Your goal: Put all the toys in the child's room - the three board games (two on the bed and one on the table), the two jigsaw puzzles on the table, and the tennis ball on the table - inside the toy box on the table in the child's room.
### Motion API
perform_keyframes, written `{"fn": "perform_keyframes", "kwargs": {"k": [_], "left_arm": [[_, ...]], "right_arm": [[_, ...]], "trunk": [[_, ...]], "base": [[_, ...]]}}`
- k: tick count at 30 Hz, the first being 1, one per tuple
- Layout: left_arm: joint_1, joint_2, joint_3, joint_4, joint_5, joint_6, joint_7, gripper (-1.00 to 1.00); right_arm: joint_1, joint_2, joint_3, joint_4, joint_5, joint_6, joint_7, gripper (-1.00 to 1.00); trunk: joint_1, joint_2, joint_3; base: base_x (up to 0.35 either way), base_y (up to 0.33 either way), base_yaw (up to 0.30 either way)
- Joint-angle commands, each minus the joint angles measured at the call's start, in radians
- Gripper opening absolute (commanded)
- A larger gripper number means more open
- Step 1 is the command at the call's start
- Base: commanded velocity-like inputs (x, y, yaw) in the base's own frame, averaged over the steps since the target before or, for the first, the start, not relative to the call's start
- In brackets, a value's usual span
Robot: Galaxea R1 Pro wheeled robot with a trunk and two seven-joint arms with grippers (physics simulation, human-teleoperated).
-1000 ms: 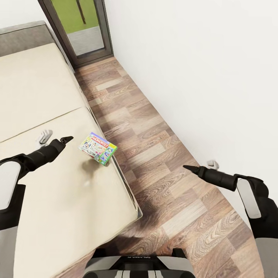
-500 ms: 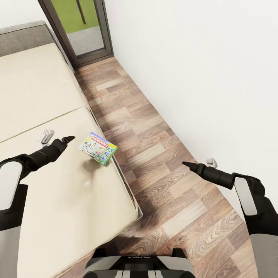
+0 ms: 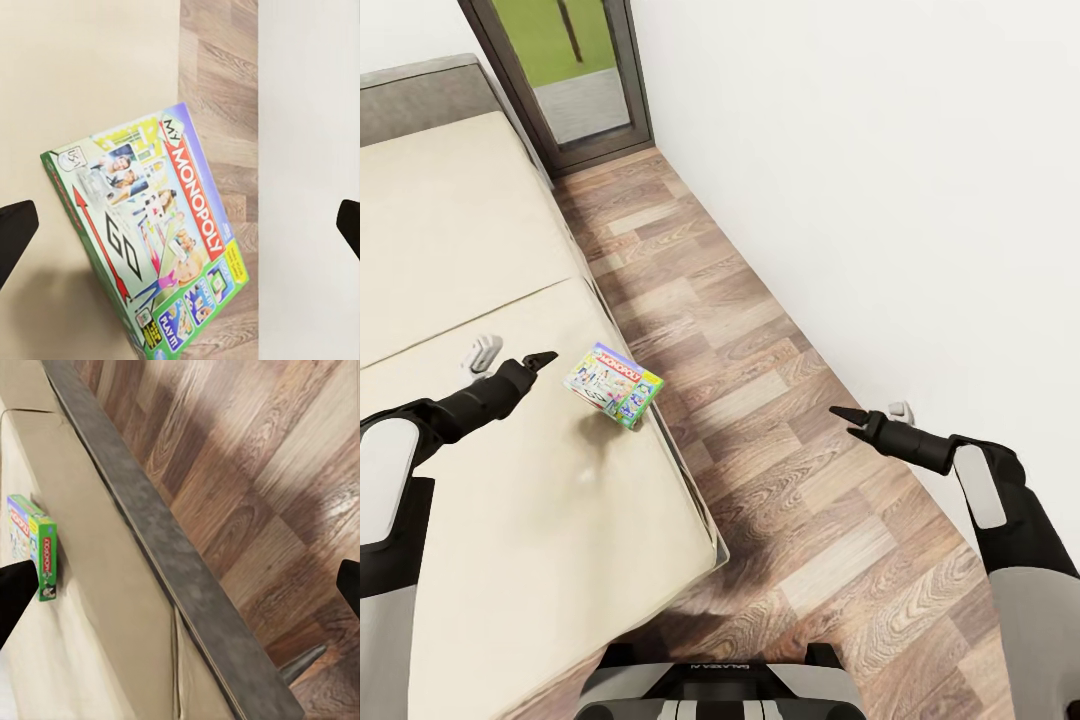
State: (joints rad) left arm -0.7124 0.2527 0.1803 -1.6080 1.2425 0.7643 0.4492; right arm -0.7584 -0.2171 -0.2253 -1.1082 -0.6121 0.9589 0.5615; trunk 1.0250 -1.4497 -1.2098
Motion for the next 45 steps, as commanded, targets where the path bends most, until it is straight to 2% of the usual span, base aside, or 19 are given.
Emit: {"fn": "perform_keyframes", "kwargs": {"k": [1,5,7,12,17,23,25,29,31,34,36,37,39,40,41,42,43,44,45], "left_arm": [[-0.001,0.0,0.0,-0.001,0.022,0.003,0.01,1.0],[-0.003,0.0,-0.002,-0.001,0.049,0.009,0.021,1.0],[-0.006,0.0,-0.009,-0.001,0.074,0.025,0.057,1.0],[-0.009,-0.001,-0.025,-0.001,0.1,0.049,0.123,1.0],[-0.011,-0.001,-0.035,-0.002,0.115,0.065,0.158,1.0],[-0.02,0.0,-0.04,-0.002,0.133,0.077,0.155,1.0],[-0.032,0.005,-0.041,-0.002,0.156,0.082,0.133,1.0],[-0.046,0.012,-0.042,-0.003,0.181,0.087,0.111,1.0],[-0.065,0.026,-0.042,-0.003,0.202,0.096,0.095,1.0],[-0.076,0.037,-0.042,-0.003,0.21,0.102,0.09,1.0],[-0.098,0.06,-0.041,-0.003,0.227,0.113,0.08,1.0],[-0.098,0.06,-0.041,-0.003,0.227,0.113,0.08,1.0],[-0.123,0.086,-0.039,-0.003,0.262,0.12,0.075,1.0],[-0.123,0.086,-0.039,-0.003,0.262,0.12,0.075,1.0],[-0.136,0.1,-0.038,-0.003,0.287,0.123,0.074,1.0],[-0.136,0.1,-0.038,-0.003,0.287,0.123,0.074,1.0],[-0.148,0.117,-0.037,-0.003,0.313,0.125,0.074,1.0],[-0.148,0.117,-0.037,-0.003,0.313,0.125,0.074,1.0],[-0.159,0.136,-0.037,-0.002,0.341,0.127,0.075,1.0]], "right_arm": [[-0.021,0.004,-0.002,0.037,0.004,-0.006,0.005,1.0],[-0.059,0.016,-0.001,0.118,0.006,-0.033,0.001,1.0],[-0.093,0.028,0.0,0.198,0.009,-0.059,-0.006,1.0],[-0.144,0.04,0.002,0.295,0.01,-0.087,-0.013,1.0],[-0.178,0.052,0.005,0.353,0.01,-0.103,-0.016,1.0],[-0.197,0.078,0.007,0.383,0.012,-0.12,-0.018,1.0],[-0.204,0.095,0.009,0.394,0.013,-0.141,-0.017,1.0],[-0.209,0.107,0.012,0.399,0.013,-0.161,-0.015,1.0],[-0.212,0.115,0.019,0.401,0.013,-0.173,-0.011,1.0],[-0.213,0.117,0.024,0.402,0.013,-0.178,-0.007,1.0],[-0.214,0.122,0.033,0.403,0.014,-0.186,0.005,1.0],[-0.214,0.122,0.033,0.403,0.014,-0.186,0.005,1.0],[-0.215,0.124,0.042,0.402,0.014,-0.191,0.024,1.0],[-0.215,0.124,0.042,0.402,0.014,-0.191,0.024,1.0],[-0.215,0.126,0.046,0.401,0.014,-0.194,0.035,1.0],[-0.215,0.126,0.046,0.401,0.014,-0.194,0.035,1.0],[-0.215,0.126,0.051,0.4,0.014,-0.195,0.049,1.0],[-0.215,0.126,0.051,0.4,0.014,-0.195,0.049,1.0],[-0.215,0.126,0.055,0.4,0.014,-0.197,0.063,1.0]], "trunk": [[0.0,0.0,0.0],[0.0,0.0,0.0],[0.0,0.0,0.0],[0.0,0.0,0.0],[0.0,0.0,0.0],[0.0,0.0,0.0],[0.0,0.0,0.0],[0.0,0.0,0.0],[0.0,0.0,0.0],[0.0,0.0,0.0],[0.0,0.0,0.0],[0.0,0.0,0.0],[0.0,0.0,0.0],[0.0,0.0,0.0],[0.0,0.0,0.0],[0.0,0.0,0.0],[0.0,0.0,0.0],[0.0,0.0,0.0],[0.0,0.0,0.0]], "base": [[0.0,0.0,0.0],[0.0,0.0,0.0],[0.0,0.0,0.0],[0.0,0.0,0.0],[0.0,0.0,0.0],[0.0,0.0,0.0],[0.0,0.0,0.0],[0.0,0.0,0.0],[0.0,0.0,0.0],[0.0,0.0,0.0],[0.0,0.0,0.0],[0.0,0.0,0.0],[0.0,0.0,0.0],[0.0,0.0,0.0],[0.0,0.0,0.0],[0.0,0.0,0.0],[0.0,0.0,0.0],[0.0,0.0,0.0],[0.0,0.0,0.0]]}}
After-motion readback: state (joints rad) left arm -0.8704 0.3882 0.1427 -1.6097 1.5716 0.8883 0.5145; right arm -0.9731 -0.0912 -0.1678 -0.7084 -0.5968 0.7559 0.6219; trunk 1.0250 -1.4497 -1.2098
